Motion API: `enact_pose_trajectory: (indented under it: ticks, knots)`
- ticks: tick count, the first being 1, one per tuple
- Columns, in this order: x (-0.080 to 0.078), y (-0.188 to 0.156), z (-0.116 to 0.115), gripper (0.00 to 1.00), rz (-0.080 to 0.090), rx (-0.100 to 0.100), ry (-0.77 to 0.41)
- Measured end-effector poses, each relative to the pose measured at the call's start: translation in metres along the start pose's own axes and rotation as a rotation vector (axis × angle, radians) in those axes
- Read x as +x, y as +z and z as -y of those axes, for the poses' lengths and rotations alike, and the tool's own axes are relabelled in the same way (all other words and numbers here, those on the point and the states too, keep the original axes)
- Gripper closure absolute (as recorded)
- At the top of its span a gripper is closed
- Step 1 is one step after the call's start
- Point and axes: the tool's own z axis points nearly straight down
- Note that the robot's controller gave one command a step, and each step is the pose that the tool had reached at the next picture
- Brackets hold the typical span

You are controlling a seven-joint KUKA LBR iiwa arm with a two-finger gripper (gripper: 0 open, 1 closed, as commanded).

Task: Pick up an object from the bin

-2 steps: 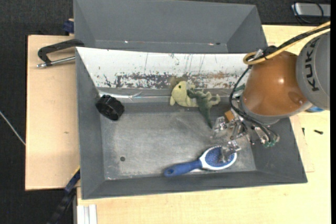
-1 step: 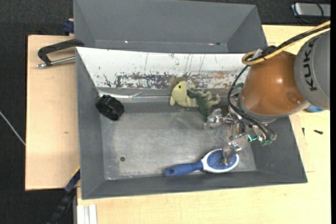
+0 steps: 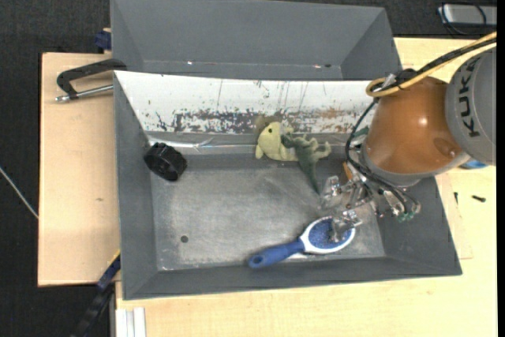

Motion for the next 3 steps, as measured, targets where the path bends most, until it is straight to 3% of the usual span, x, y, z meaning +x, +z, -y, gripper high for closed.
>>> enact_pose_trajectory:
  ticks: [1, 2, 3]
  knots:
    - [0.004, -0.154, 0.004, 1.00, 0.027, 0.006, -0.073]
    - [0.005, -0.150, 0.003, 0.00, 0.019, 0.000, -0.074]
    - [0.007, 0.025, 0.002, 0.00, 0.017, -0.002, -0.131]
